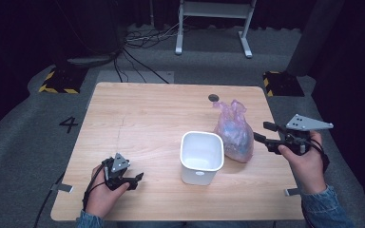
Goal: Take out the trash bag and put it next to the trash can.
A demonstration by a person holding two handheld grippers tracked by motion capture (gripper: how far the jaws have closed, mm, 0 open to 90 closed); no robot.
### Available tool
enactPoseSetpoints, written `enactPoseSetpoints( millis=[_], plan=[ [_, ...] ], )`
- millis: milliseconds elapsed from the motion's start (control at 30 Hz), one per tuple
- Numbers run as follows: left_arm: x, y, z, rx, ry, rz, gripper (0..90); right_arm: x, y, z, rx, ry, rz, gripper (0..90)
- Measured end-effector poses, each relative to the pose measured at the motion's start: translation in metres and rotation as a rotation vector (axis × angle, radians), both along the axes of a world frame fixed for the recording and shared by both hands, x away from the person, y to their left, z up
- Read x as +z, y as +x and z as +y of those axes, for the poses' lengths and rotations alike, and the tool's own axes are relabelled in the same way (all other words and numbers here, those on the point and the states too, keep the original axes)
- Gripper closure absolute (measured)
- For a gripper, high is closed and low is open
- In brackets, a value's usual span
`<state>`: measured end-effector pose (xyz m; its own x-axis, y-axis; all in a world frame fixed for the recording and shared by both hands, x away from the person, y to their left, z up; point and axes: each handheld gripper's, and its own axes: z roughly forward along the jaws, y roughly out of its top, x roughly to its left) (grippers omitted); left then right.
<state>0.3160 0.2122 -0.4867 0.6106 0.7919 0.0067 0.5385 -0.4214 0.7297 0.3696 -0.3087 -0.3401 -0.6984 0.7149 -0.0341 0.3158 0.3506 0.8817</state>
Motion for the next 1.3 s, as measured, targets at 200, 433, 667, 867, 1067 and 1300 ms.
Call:
enactPoseSetpoints(
  millis=[200,433,667,867,1067,1300],
  plan=[
    [0.003,-0.007,0.003,0.011,0.002,-0.003,24.4,-0.011,-0.008,-0.011,-0.004,-0.006,0.029,39.1],
    [0.006,-0.016,0.009,0.029,-0.005,-0.009,23.9,-0.032,-0.015,-0.027,-0.027,-0.034,0.075,37.7],
    [0.004,-0.018,0.015,0.037,-0.006,-0.006,23.5,-0.054,-0.019,-0.042,-0.064,-0.042,0.124,36.0],
    [0.001,-0.017,0.017,0.036,0.011,-0.002,23.6,-0.072,-0.022,-0.050,-0.074,-0.039,0.169,34.9],
    [-0.002,-0.016,0.019,0.030,0.028,0.007,23.9,-0.088,-0.025,-0.056,-0.081,-0.057,0.201,33.6],
    [-0.006,-0.015,0.021,0.033,0.030,0.027,24.0,-0.103,-0.028,-0.060,-0.096,-0.065,0.225,32.6]
  ],
)
